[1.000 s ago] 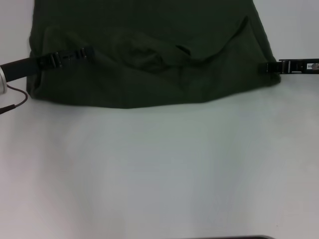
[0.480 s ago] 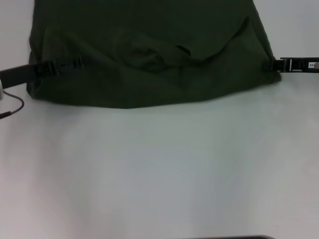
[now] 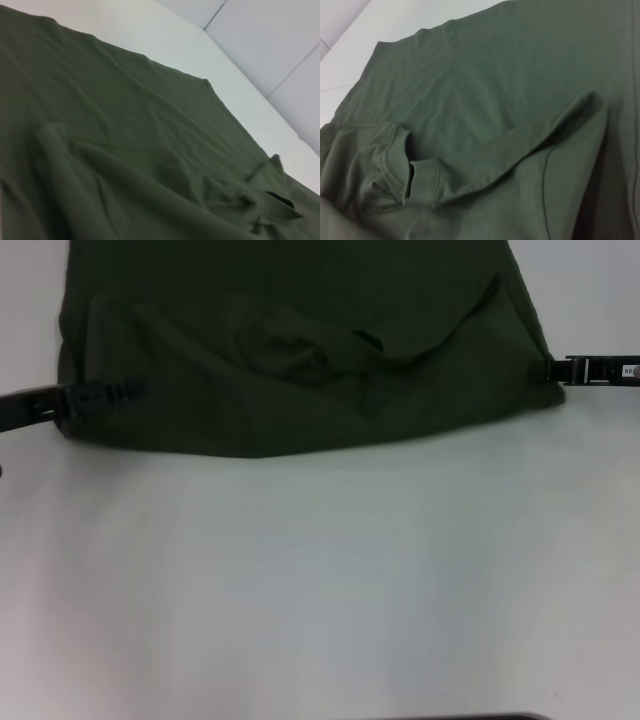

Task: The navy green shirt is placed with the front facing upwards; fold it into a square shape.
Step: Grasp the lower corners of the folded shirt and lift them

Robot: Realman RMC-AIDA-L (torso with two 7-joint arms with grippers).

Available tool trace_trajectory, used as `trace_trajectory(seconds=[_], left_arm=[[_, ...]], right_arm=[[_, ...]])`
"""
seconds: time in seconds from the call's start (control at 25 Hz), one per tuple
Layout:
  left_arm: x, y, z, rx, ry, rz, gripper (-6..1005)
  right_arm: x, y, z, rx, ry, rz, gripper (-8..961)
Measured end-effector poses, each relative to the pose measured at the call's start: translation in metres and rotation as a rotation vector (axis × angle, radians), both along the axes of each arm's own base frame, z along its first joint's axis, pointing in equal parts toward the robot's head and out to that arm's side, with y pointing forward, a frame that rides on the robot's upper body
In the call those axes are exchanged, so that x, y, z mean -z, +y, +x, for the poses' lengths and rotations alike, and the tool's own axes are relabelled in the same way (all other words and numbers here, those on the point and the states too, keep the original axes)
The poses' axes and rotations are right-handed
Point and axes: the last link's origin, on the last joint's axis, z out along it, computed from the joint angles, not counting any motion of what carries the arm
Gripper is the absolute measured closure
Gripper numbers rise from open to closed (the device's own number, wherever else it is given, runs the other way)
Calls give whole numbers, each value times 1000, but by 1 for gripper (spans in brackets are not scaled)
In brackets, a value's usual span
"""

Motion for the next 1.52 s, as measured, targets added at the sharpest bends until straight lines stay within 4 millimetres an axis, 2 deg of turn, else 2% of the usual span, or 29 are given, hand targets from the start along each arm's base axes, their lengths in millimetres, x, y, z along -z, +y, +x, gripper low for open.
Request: trace_trajectory(seconds=[0.28, 0.56, 1.52], left_arm=[[-11, -1, -13, -38, 26, 28, 127], [-9, 0, -21, -67, 63, 39, 135], [5, 4, -14, -34, 118, -53, 185]], right_arm=[[0, 0, 0, 0, 0, 0, 917], [-1, 0, 0, 5, 1, 2, 917], [-2, 0, 1, 8, 1, 4, 917]])
